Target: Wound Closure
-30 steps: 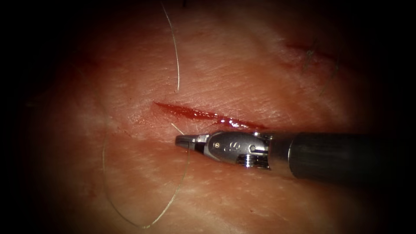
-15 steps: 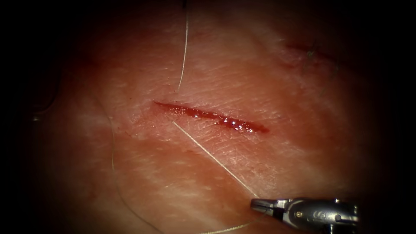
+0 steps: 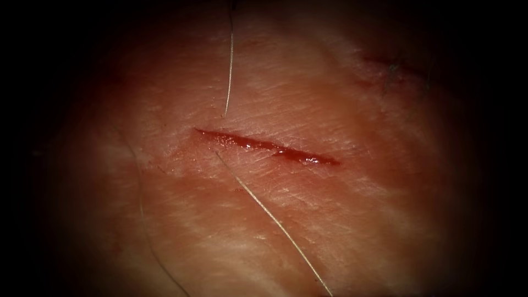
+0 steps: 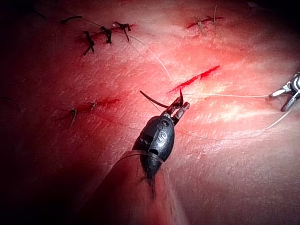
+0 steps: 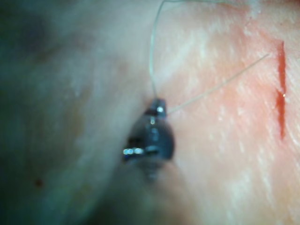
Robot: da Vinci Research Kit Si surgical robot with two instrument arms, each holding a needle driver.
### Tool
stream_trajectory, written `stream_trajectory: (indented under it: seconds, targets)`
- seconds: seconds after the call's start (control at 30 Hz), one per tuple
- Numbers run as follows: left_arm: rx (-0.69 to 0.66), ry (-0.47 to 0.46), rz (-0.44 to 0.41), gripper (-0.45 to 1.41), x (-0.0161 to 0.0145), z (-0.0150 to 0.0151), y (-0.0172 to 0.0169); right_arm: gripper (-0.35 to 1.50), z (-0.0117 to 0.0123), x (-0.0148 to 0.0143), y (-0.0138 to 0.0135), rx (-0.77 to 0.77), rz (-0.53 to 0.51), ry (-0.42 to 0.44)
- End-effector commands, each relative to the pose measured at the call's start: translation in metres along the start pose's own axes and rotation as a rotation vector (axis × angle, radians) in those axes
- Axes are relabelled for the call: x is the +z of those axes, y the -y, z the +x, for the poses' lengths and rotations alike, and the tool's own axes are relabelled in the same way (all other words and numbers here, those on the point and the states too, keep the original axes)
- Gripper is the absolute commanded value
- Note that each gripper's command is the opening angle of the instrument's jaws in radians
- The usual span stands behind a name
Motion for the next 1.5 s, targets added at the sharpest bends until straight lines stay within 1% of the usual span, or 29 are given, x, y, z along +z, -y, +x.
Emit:
stream_trajectory:
  seconds: [0.03, 0.13, 0.2, 0.27, 0.33, 0.4, 0.43, 0.5, 0.53, 0.6, 0.63, 0.73, 0.8, 0.9, 0.93, 0.97, 1.03, 1.1, 1.17, 1.23, 1.27, 1.37, 1.5]
  targets:
    - [-0.004, 0.004, 0.007, -0.45, 0.0001, -0.0007, 0.0, 1.33, -0.0005, 0.0001, -0.0002, 0.007, 0.002, 0.006]
    - [-0.006, 0.015, 0.021, -0.45, -0.0017, -0.0006, 0.0005, 1.38, -0.0008, -0.0016, -0.0012, 0.012, 0.014, 0.003]
    - [-0.009, 0.025, 0.047, -0.45, -0.0039, -0.0006, 0.0012, 1.4, -0.0011, -0.0041, -0.0031, 0.012, 0.026, -0.002]
    - [-0.009, 0.026, 0.054, -0.45, -0.0044, -0.0007, 0.0012, 1.33, -0.0011, -0.0049, -0.0042, 0.007, 0.023, -0.025]
    - [-0.009, 0.027, 0.057, -0.45, -0.0045, -0.0007, 0.0012, 1.4, -0.0012, -0.0055, -0.0057, 0.015, 0.013, -0.037]
    - [-0.009, 0.027, 0.057, -0.45, -0.0044, -0.0007, 0.0011, 1.46, -0.0015, -0.0063, -0.0065, 0.021, 0.011, -0.067]
    - [-0.009, 0.027, 0.057, -0.45, -0.0045, -0.0007, 0.0012, 1.46, -0.0017, -0.0068, -0.0067, 0.021, 0.017, -0.09]
    - [-0.009, 0.028, 0.059, -0.45, -0.0046, -0.0008, 0.0013, 1.46, -0.0021, -0.0077, -0.0067, 0.02, 0.024, -0.106]
    - [-0.009, 0.029, 0.061, -0.45, -0.0047, -0.0008, 0.0014, 1.45, -0.0024, -0.0085, -0.0068, 0.019, 0.03, -0.114]
    - [-0.009, 0.031, 0.065, -0.45, -0.0049, -0.0009, 0.0016, 1.31, -0.0028, -0.0095, -0.0071, 0.019, 0.042, -0.135]
    - [-0.009, 0.032, 0.067, -0.45, -0.0048, -0.0009, 0.0017, 1.28, -0.003, -0.0099, -0.0077, 0.023, 0.042, -0.141]
    - [-0.009, 0.033, 0.074, -0.45, -0.0043, -0.001, 0.0014, 1.24, -0.003, -0.0095, -0.0096, 0.024, 0.001, -0.138]
    - [-0.008, 0.029, 0.066, -0.45, -0.0038, -0.0009, 0.0012, 1.23, -0.0028, -0.0084, -0.0109, 0.019, -0.016, -0.129]
    - [-0.009, 0.022, 0.055, -0.45, -0.0029, -0.0008, 0.0008, 1.23, -0.0025, -0.0053, -0.0132, -0.004, -0.051, -0.114]
    - [-0.008, 0.019, 0.05, -0.45, -0.0025, -0.0007, 0.0006, 1.21, -0.0023, -0.0038, -0.014, -0.012, -0.055, -0.114]
    - [-0.008, 0.015, 0.043, -0.45, -0.0019, -0.0007, 0.0004, 1.21, -0.0022, -0.0012, -0.0151, -0.011, -0.048, -0.124]
    - [-0.007, 0.012, 0.04, -0.45, -0.0015, -0.0007, 0.0002, 1.21, -0.0022, 0.0018, -0.0161, -0.014, -0.036, -0.137]
    - [-0.006, 0.01, 0.037, -0.45, -0.0012, -0.0008, 0.0, 1.21, -0.0025, 0.0043, -0.0168, -0.026, -0.029, -0.148]
    - [-0.003, 0.005, 0.03, -0.45, -0.0006, -0.0011, -0.0003, 1.21, -0.0031, 0.008, -0.0175, -0.061, -0.026, -0.162]
    - [0.001, -0.001, 0.028, -0.45, -0.0001, -0.0014, -0.0005, 1.19, -0.0038, 0.0114, -0.0178, -0.1, -0.027, -0.144]
    - [-0.004, -0.003, 0.025, -0.45, 0.0, -0.0015, -0.0005, 1.19, -0.004, 0.0126, -0.0178, -0.111, -0.025, -0.141]
    - [-0.003, -0.002, 0.022, -0.45, 0.0003, -0.0017, -0.0006, 1.18, -0.0043, 0.0154, -0.0178, -0.125, -0.019, -0.142]
    - [-0.003, 0.0, 0.021, -0.45, 0.0005, -0.0017, -0.0006, 1.14, -0.0041, 0.018, -0.0181, -0.146, -0.021, -0.144]
